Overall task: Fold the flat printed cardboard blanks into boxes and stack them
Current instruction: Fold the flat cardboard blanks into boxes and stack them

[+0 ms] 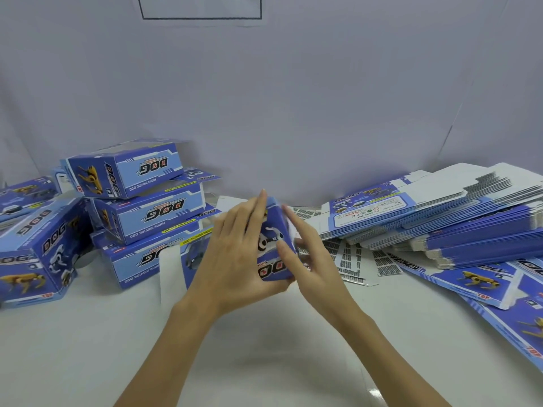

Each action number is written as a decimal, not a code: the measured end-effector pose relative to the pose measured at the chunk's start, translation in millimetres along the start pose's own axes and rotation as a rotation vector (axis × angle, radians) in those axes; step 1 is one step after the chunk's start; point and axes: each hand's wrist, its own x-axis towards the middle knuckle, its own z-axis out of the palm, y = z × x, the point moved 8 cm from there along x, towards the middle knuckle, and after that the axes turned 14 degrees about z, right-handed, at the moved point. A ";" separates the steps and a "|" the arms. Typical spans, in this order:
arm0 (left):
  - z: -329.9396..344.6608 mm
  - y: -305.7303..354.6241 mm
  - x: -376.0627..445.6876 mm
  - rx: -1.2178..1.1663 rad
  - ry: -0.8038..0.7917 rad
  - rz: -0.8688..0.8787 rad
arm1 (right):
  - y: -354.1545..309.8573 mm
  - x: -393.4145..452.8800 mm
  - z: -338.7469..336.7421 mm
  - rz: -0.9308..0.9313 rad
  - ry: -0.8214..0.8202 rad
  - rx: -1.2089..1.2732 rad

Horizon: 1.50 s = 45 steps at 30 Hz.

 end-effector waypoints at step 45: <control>42.0 -30.8 -26.3 -1.319 0.313 -0.684 | 11.9 7.1 -22.7 0.141 -0.006 0.227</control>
